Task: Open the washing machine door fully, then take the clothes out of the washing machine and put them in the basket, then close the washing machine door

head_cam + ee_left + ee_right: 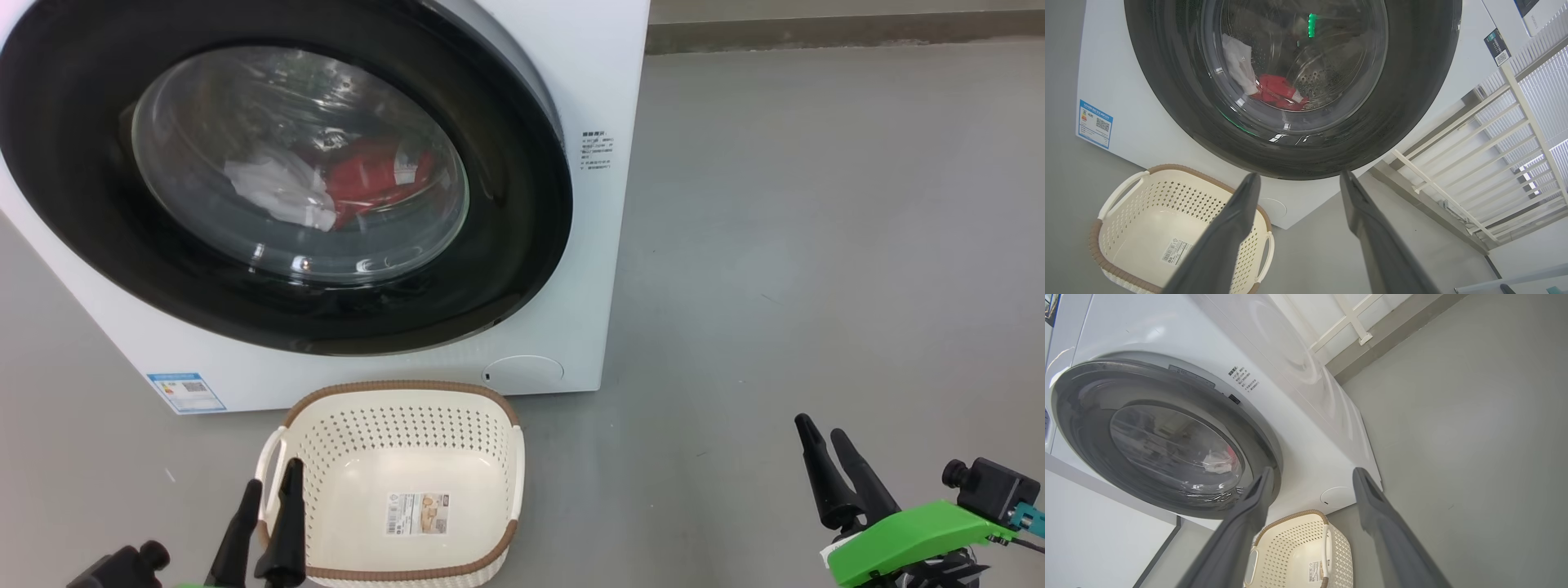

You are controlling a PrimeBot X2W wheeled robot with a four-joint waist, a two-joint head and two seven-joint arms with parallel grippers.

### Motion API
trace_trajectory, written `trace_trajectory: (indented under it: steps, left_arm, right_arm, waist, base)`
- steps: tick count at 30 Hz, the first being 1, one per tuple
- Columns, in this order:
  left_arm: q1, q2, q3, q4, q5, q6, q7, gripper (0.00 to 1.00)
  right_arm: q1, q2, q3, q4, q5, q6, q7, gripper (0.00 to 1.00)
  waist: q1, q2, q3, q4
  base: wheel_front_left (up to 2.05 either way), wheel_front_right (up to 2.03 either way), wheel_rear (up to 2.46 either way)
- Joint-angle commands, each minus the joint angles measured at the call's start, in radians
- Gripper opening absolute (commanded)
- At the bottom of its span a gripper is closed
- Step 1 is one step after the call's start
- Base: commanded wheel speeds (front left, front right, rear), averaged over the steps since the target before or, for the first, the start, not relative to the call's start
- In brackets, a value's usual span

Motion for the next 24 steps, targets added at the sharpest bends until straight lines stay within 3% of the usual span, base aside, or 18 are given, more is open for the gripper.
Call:
trace_trajectory:
  steps: [1, 24]
  left_arm:
    - [-0.003, 0.016, 0.012, -0.035, 0.037, 0.012, -0.015, 1.00]
    - [0.010, 0.022, 0.004, -0.083, 0.330, 0.027, -0.086, 1.00]
  right_arm:
    - [-0.023, -0.023, 0.016, -0.031, -0.032, 0.000, -0.016, 1.00]
    - [-0.016, -0.052, 0.061, -0.054, -0.267, 0.000, -0.087, 1.00]
  waist:
    - [-0.0001, 0.0000, 0.000, 0.000]
    - [-0.0001, 0.0000, 0.010, -0.001]
  base:
    - [0.00, 0.00, 0.00]
    - [0.00, 0.00, 0.00]
